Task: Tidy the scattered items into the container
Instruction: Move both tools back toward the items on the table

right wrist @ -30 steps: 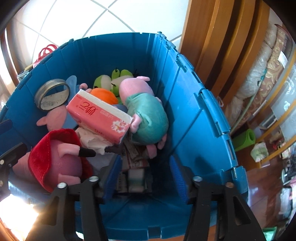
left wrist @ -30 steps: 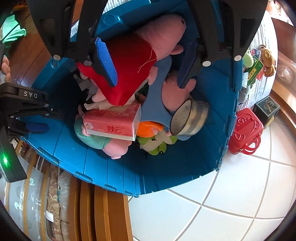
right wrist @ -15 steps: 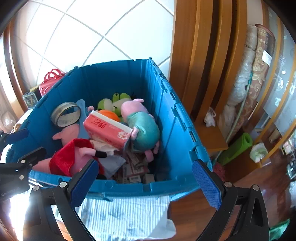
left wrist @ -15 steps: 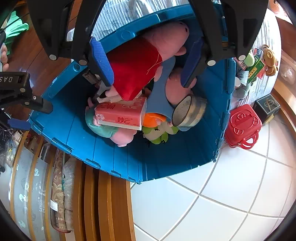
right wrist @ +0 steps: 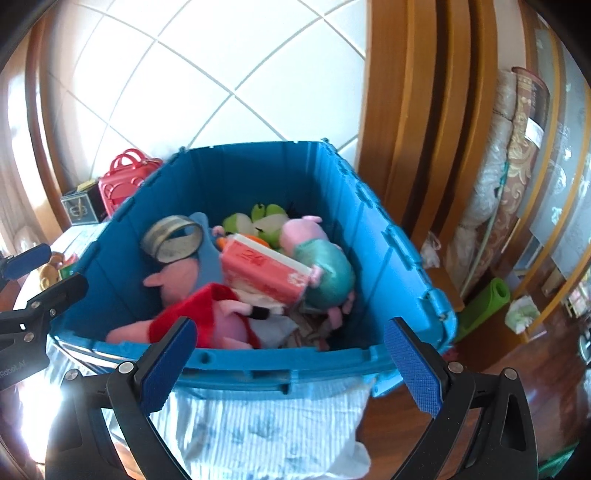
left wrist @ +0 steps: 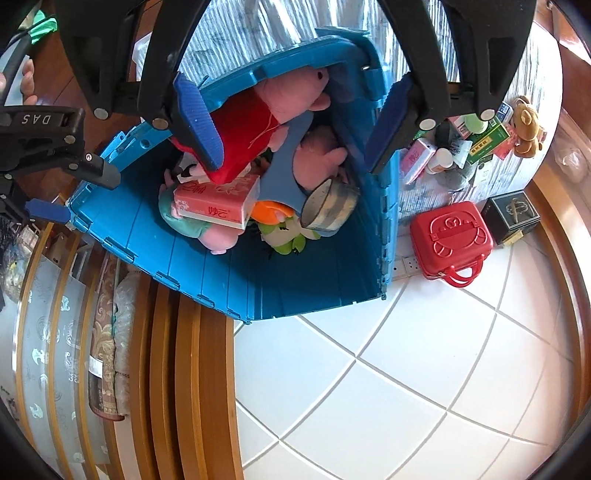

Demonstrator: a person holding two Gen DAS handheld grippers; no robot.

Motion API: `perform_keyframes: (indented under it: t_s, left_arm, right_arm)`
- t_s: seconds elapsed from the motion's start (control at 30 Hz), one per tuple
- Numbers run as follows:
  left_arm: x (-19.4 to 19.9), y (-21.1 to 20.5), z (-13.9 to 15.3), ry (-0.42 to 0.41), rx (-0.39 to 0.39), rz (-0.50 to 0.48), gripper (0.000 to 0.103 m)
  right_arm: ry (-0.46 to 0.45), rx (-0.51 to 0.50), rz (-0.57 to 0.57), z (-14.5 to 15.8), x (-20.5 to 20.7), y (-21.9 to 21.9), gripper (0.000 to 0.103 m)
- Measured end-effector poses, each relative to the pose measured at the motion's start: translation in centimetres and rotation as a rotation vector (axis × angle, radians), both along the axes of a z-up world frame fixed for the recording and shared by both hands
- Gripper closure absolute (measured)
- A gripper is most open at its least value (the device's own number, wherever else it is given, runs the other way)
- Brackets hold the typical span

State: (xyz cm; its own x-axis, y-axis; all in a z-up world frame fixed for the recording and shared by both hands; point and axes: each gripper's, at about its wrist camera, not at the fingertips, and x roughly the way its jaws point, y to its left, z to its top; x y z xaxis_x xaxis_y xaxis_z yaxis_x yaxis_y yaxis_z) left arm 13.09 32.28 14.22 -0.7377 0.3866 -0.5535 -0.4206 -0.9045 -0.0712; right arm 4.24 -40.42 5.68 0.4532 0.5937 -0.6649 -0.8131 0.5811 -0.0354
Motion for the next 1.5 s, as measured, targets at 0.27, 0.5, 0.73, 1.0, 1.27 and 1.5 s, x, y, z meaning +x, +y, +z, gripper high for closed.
perform_keyframes:
  t_s: [0.27, 0.5, 0.73, 1.0, 1.27, 1.5]
  left_arm:
    - [-0.6, -9.6, -1.1, 0.005, 0.076, 0.053, 0.024]
    - [-1.0, -19.3, -4.0, -0.008, 0.094, 0.056, 0.024]
    - [-2.3, -29.1, -7.4, -0.07, 0.118, 0.137, 0.024]
    - [-5.4, -36.7, -11.8, -0.175, 0.148, 0.309, 0.024]
    - [-10.0, -36.8, -16.2, -0.276, 0.104, 0.384, 0.024]
    - [-14.0, -34.9, -21.2, -0.37, 0.084, 0.346, 0.024]
  right_arm:
    - [-0.03, -0.001, 0.051, 0.5, -7.4, 4.4, 0.0]
    - [-0.055, 0.032, 0.06, 0.5, -15.8, 9.2, 0.0]
    - [-0.023, 0.031, 0.129, -0.8, -23.7, 14.3, 0.0]
    - [0.033, -0.021, 0.261, -3.7, -27.8, 20.7, 0.0]
    - [0.088, -0.103, 0.373, -9.3, -27.3, 27.6, 0.0]
    - [0.182, -0.232, 0.419, -16.0, -25.7, 32.1, 0.0]
